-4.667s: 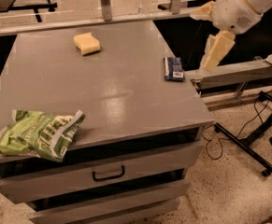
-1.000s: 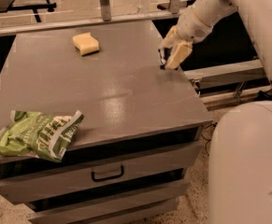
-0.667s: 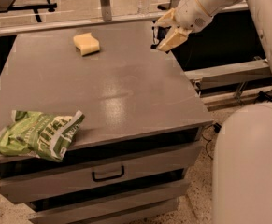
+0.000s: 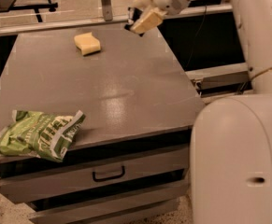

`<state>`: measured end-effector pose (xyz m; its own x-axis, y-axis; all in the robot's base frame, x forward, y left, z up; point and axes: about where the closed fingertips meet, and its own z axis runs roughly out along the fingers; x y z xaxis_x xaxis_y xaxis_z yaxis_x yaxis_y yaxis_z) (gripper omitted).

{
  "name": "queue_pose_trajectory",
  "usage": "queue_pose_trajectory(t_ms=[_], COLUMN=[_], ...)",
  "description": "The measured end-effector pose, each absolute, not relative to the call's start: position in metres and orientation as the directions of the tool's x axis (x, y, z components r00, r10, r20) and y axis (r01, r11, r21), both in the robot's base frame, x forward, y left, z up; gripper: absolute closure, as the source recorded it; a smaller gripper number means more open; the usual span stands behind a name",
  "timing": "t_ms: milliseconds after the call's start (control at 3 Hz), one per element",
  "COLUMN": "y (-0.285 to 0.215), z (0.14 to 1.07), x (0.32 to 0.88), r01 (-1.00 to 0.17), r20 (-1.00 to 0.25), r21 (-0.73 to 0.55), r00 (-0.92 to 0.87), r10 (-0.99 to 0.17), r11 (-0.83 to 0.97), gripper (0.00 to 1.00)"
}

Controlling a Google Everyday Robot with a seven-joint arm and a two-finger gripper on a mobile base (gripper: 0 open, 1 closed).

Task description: Move rxbar blueberry near sponge

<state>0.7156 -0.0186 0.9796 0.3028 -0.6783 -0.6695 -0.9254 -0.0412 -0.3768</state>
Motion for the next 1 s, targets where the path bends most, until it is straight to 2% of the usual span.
queue_pose_trajectory(t_ms=[333, 1000], y=[0.031, 0.069], z=[0.986, 0.973], x=[0.726, 0.758], r01=[-0.942, -0.945], r20=[-0.730, -0.777], r21=[-0.335, -0.291], r00=[0.262, 0.141], r10=[-0.631, -0.613], r11=[-0.003, 0.152], gripper=[1.00, 1.00])
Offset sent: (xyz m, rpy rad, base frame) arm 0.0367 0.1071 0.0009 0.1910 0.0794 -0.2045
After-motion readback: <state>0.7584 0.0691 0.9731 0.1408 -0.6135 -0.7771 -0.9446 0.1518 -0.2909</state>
